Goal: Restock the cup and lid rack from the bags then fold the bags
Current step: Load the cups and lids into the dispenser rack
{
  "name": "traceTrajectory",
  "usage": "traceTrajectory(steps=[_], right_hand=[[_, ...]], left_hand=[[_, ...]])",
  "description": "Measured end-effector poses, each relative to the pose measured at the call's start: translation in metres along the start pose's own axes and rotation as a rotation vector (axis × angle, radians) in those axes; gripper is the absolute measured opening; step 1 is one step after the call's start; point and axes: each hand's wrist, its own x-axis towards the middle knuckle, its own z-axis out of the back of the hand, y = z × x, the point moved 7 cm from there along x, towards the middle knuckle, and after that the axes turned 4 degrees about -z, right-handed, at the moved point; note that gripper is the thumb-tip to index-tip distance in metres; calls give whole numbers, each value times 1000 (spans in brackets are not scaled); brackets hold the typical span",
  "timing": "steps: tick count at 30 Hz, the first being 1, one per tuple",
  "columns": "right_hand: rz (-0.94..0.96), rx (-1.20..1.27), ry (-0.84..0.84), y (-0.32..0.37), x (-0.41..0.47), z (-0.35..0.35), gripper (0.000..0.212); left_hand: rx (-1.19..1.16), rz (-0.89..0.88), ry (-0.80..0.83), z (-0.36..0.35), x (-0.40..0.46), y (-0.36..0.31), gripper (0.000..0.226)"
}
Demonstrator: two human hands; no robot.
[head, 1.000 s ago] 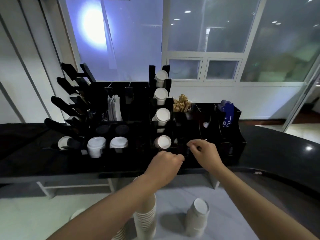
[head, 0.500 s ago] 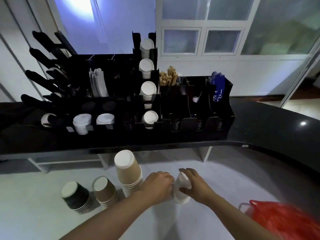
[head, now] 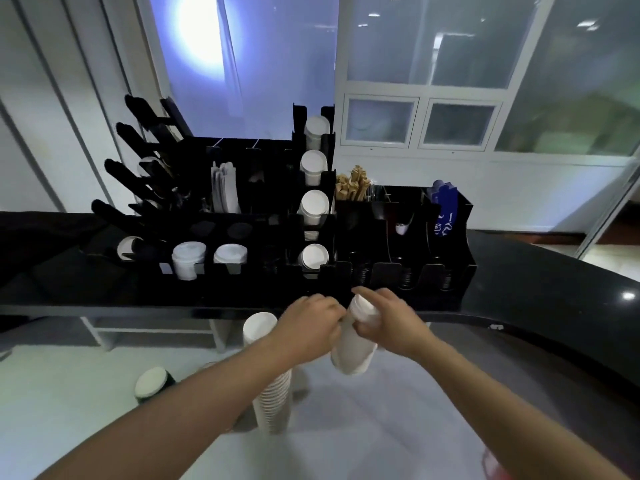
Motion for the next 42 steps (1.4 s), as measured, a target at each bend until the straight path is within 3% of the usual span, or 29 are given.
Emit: traceTrajectory(steps=[7,15,25,32,42], right_hand=[[211,-62,-156,100,32,115,70],[307,-9,-201,166,56,155,65],[328,-78,-177,151,86,90,65],[265,-194,-89,118,103,36,64],[240,-253,-148,123,111,20,65]], left_hand=[[15,93,-134,82,3,56,35],[-2,161,-157,105,-9,92,36],[7,191,79,57,-14,116,61],[-97,152,-37,47,-16,122,63],[-197,109,-149,36,-18,128,59]])
